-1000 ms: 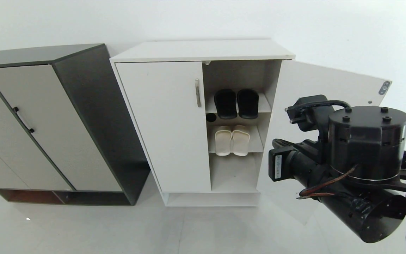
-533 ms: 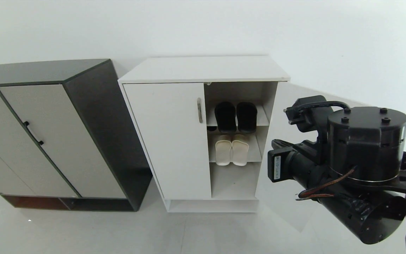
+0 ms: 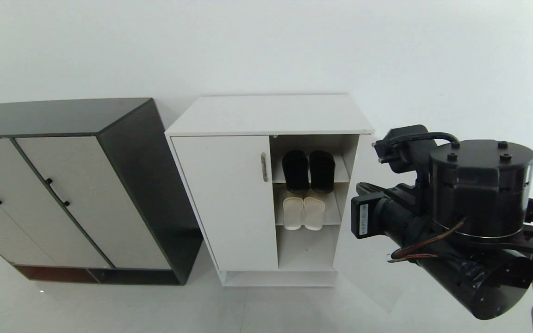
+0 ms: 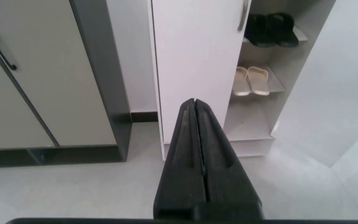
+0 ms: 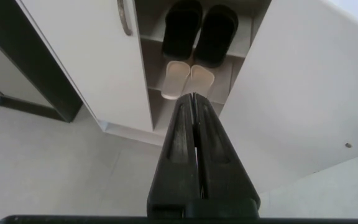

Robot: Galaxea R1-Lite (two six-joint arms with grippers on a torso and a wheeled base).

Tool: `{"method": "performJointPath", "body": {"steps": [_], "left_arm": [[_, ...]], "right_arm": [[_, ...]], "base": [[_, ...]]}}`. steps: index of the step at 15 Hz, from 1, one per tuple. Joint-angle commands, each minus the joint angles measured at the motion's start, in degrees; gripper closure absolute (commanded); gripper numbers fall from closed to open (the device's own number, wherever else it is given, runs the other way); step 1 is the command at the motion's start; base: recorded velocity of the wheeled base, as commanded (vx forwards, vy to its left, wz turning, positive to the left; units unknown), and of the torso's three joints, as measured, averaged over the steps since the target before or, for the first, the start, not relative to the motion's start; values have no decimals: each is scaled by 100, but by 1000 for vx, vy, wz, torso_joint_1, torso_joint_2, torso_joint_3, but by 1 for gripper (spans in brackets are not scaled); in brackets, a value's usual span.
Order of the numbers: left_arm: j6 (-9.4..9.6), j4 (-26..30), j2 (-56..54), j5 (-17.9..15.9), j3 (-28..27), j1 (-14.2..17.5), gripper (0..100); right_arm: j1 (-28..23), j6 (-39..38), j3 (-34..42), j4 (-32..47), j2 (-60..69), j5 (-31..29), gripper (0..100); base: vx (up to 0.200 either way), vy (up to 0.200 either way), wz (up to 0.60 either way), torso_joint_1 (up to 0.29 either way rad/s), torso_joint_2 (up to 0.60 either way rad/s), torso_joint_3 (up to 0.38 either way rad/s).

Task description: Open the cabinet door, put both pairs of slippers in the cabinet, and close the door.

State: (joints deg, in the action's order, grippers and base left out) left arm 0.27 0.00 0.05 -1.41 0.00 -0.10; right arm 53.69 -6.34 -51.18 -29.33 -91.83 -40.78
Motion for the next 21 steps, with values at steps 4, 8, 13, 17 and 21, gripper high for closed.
{"method": "performJointPath", "body": {"steps": [4,8,13,17,21], "left_arm": [[0,0,4,1,0,1,100],[0,0,4,1,0,1,100],[0,0,4,1,0,1,100],[0,0,4,10,0,1,100],[0,0,4,10,0,1,100]], "right_arm": [[-25,1,11,-2,-19,17,100],[-25,1,11,-2,-54,17,100],[-25,1,20,6,-89,79,100],[-78,-8,20,-2,-89,88,100],[-851,-8,-94,50,-142,940,100]], "base": [[0,0,0,167,-410,-242],[0,0,0,22,-40,-28],[0,0,-360,0,0,1],[0,0,-600,6,2,-1],[0,0,0,0,0,0]]}}
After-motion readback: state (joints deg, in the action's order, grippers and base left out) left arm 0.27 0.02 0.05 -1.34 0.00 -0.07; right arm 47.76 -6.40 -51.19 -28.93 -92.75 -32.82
